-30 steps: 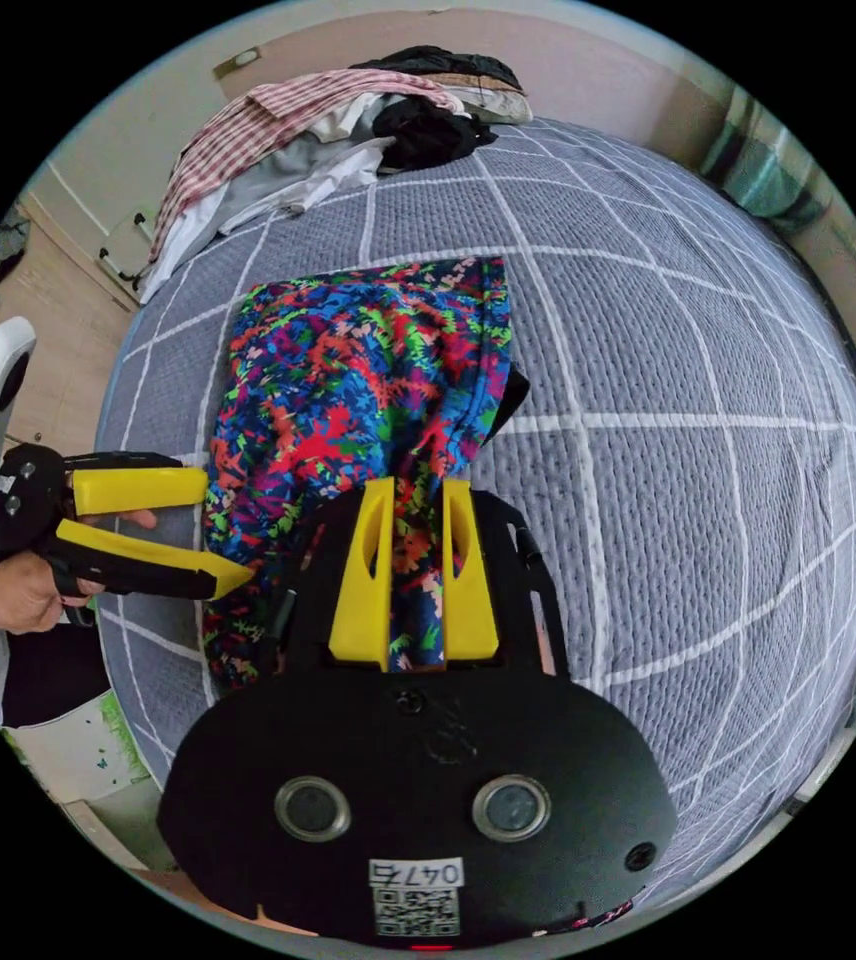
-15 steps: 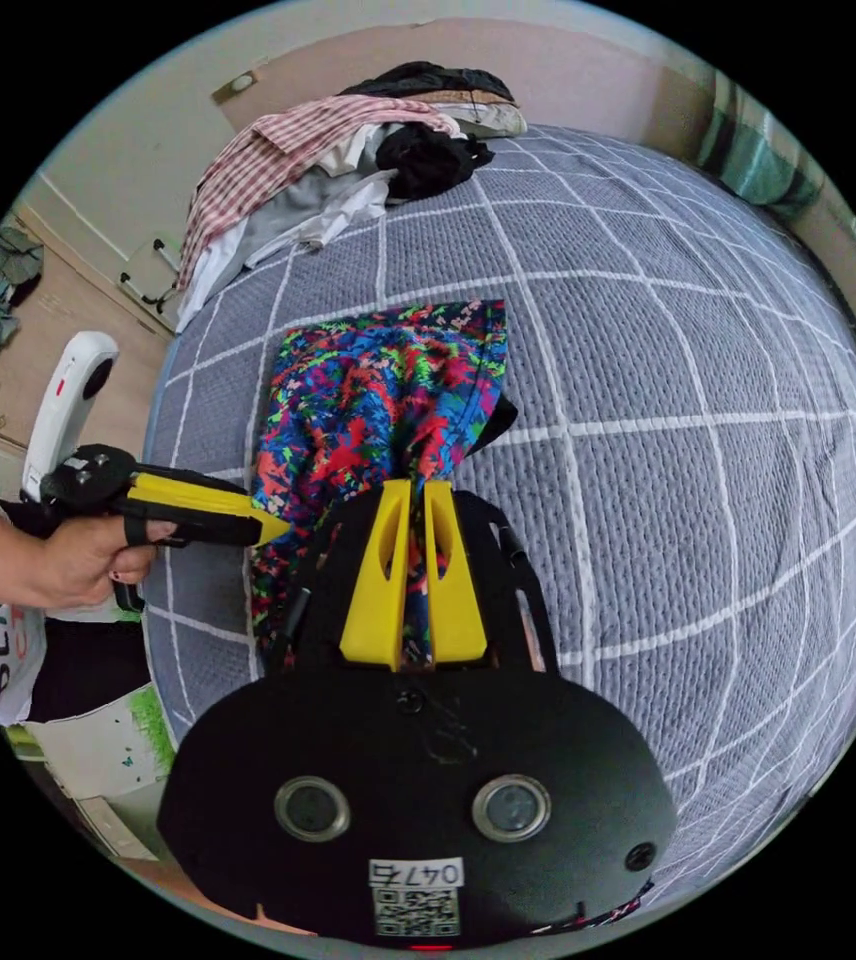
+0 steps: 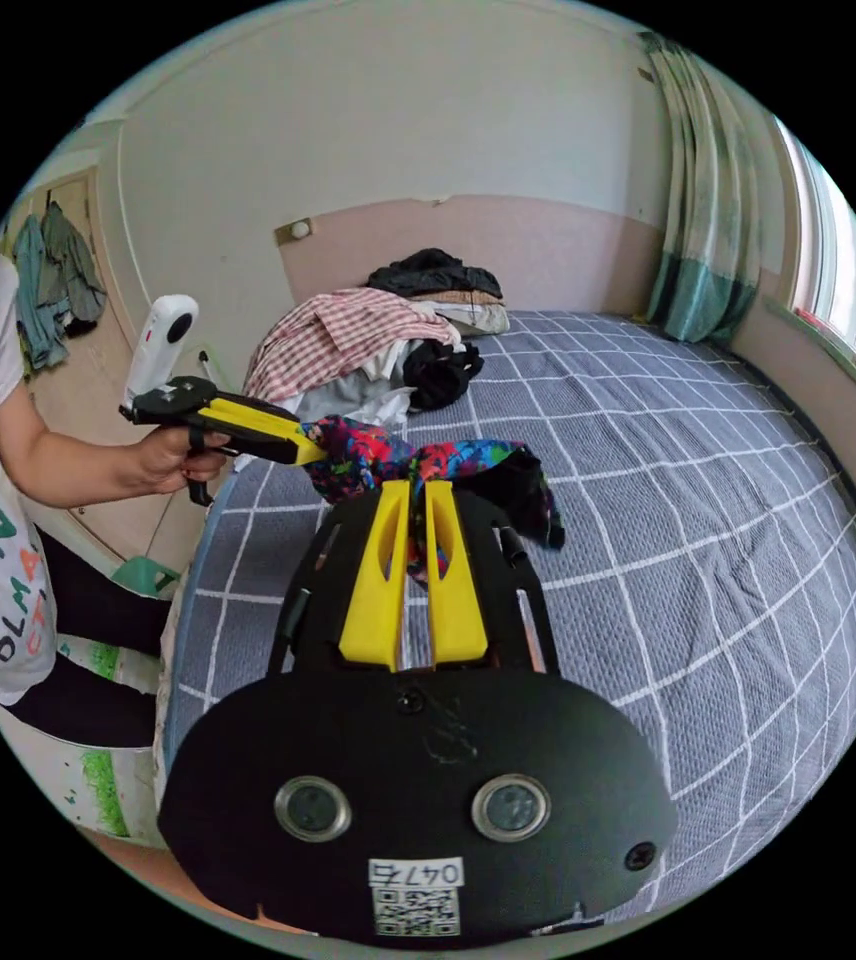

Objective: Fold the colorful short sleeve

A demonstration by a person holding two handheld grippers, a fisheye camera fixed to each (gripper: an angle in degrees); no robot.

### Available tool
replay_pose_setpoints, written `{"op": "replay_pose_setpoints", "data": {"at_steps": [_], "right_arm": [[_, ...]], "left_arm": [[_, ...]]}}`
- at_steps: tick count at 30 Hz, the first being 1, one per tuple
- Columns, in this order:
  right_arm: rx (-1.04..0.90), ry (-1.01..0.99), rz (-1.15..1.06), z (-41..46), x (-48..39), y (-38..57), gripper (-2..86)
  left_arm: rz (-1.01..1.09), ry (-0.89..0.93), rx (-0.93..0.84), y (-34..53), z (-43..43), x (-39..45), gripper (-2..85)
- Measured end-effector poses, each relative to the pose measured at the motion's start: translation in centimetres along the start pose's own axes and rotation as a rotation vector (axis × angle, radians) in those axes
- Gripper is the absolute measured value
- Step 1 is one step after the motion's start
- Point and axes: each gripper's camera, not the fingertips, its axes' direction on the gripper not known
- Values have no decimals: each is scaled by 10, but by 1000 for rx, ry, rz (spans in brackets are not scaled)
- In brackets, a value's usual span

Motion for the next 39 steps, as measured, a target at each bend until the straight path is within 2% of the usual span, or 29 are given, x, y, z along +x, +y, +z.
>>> {"op": "replay_pose_setpoints", "data": {"at_steps": [3,9,13,17,20,22,24,26,31,32,35,37,39], "right_arm": [[-29,9,30,7,-33,49,6],[-212,-12,237,33,-96,173,39],[-227,42,398,11,-118,216,47],[-181,185,511,-28,-134,225,15],[-149,252,433,-27,-141,186,11],[-143,227,391,-10,-139,162,9],[-183,196,337,22,-139,149,5],[-178,255,321,35,-146,156,0],[-294,281,335,52,-172,209,-4],[-331,248,364,56,-175,227,-2],[-277,189,434,50,-179,246,10],[-252,197,470,38,-181,241,39],[-169,242,596,9,-191,240,95]], "left_arm": [[91,-12,-21,42,13,25,-4],[186,-7,-211,132,50,83,5],[137,-41,-226,145,40,102,30],[89,-93,-251,142,13,104,48],[86,-152,-127,115,-16,105,30],[150,-145,-56,74,-10,110,11],[116,-46,-131,47,18,109,7],[70,79,-238,39,49,107,7],[102,-15,-406,76,94,123,10],[96,-3,-393,78,95,124,10],[117,-3,-367,71,90,131,18],[46,27,-269,52,60,125,41],[-43,14,-239,42,40,113,80]]}}
